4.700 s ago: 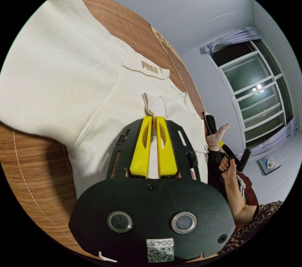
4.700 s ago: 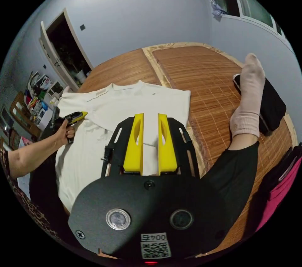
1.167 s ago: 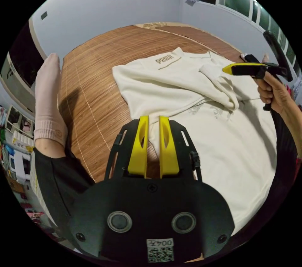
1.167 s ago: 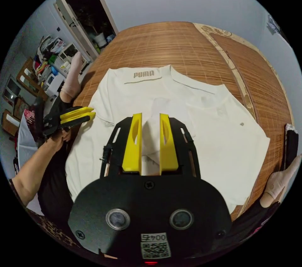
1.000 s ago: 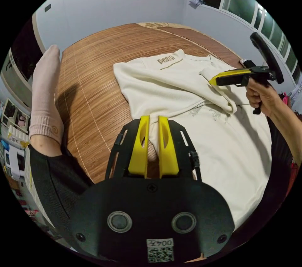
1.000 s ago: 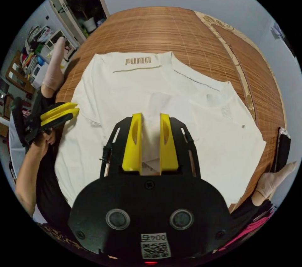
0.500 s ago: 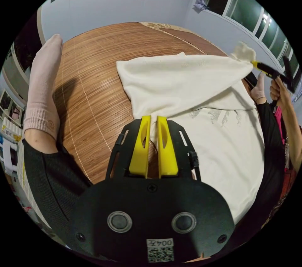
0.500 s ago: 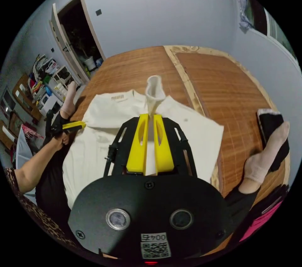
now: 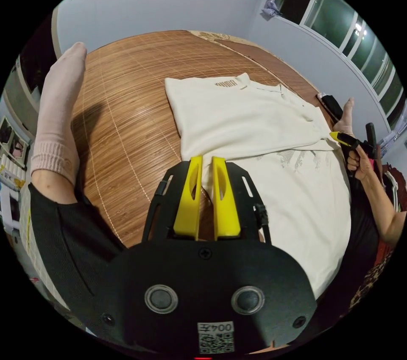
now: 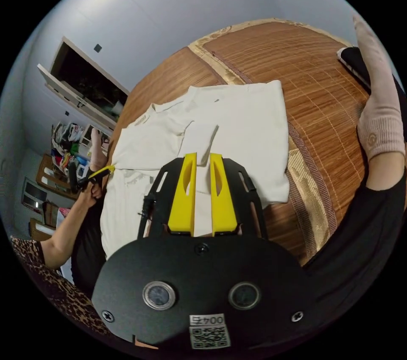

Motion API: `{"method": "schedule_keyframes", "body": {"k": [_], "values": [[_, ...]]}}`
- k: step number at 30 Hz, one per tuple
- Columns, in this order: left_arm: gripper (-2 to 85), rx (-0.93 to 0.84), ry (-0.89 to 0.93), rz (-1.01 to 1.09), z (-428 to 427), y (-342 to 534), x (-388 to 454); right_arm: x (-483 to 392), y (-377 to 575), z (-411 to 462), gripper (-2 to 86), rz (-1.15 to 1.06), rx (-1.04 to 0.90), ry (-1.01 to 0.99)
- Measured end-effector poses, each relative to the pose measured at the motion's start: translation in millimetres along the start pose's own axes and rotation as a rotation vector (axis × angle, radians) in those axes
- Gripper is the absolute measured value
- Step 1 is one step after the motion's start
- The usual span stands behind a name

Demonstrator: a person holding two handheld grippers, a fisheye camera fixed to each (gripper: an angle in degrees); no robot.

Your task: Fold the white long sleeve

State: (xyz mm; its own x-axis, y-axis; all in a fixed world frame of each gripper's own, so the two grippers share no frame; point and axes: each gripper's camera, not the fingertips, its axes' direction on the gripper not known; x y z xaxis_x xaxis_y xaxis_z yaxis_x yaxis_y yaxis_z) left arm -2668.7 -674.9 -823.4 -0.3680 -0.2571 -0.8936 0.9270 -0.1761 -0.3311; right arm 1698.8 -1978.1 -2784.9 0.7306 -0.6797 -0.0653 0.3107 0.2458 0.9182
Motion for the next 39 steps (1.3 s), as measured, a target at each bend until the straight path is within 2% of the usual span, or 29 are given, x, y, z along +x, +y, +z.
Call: {"method": "schedule_keyframes", "body": {"k": [3,9,20,28,35,39], "values": [[2.2,0.057,-0.040,-0.067,-21.1,4.4,-20.9,9.2,3.6,-0.5,6.4,0.024,0.010,-0.033],[4.2,0.091,0.106,-0.293,-24.3,18.3,-81.3,15.1,4.0,-0.3,6.7,-0.009,0.011,-0.011],[8.5,-0.005,0.089,-0.129,-18.2,12.7,-77.8,38.2,2.7,1.8,8.0,0.037,-0.003,-0.062],[8.8,-0.058,0.041,-0.072,-6.4,7.8,-73.7,41.3,12.2,-3.0,9.8,0.100,0.018,0.046],[7.7,-0.054,0.040,-0.069,-5.3,7.9,-75.0,46.5,14.7,1.6,9.4,0.136,0.006,-0.062],[7.1,-0.053,0.018,-0.062,-5.7,7.8,-72.7,39.2,14.8,0.4,4.9,0.102,-0.002,-0.095]]}}
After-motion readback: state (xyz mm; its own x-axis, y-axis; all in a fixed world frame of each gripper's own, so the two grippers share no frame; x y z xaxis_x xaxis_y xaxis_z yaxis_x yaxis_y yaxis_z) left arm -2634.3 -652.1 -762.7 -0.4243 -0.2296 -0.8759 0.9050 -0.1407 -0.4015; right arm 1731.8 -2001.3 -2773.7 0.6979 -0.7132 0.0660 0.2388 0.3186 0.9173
